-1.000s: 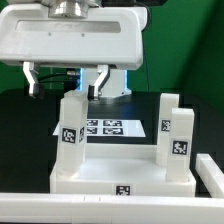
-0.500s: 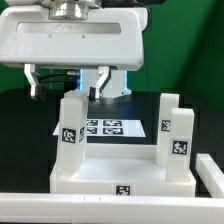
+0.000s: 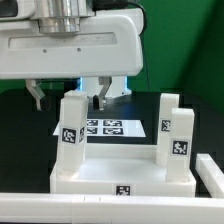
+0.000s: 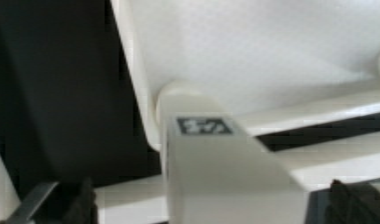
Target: Assemble desk
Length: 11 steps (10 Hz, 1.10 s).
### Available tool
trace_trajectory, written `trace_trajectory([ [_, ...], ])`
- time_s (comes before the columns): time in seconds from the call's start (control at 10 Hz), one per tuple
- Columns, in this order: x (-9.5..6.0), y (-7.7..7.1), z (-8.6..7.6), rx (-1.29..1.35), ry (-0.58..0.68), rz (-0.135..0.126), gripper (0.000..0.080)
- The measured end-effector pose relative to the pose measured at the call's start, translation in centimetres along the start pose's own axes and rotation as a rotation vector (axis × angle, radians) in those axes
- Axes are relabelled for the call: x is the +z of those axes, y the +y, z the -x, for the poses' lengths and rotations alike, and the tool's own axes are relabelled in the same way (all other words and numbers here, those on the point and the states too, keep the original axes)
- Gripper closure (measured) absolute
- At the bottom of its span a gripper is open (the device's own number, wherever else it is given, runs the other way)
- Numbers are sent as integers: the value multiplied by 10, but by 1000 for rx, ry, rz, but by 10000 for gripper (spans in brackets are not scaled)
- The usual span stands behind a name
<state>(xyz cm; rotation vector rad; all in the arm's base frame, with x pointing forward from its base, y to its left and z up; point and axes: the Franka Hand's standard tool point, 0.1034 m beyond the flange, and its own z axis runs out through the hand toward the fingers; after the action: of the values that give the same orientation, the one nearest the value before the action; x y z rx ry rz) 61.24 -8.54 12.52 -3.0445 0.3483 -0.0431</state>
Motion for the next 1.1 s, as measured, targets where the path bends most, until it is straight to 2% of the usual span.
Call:
trace_trajectory([
  [0.2,3,0,1,1,-4,2,151],
  [0.3,3,-1,1,-1,-5,2,247],
  [0.4,4,-1,2,-1,-6,2,247],
  [0.5,4,-1,2,-1,-6,2,484],
  [0.7,4,0,2,0,-6,2,510],
  [1.1,4,0,2,77,-6,1,510],
])
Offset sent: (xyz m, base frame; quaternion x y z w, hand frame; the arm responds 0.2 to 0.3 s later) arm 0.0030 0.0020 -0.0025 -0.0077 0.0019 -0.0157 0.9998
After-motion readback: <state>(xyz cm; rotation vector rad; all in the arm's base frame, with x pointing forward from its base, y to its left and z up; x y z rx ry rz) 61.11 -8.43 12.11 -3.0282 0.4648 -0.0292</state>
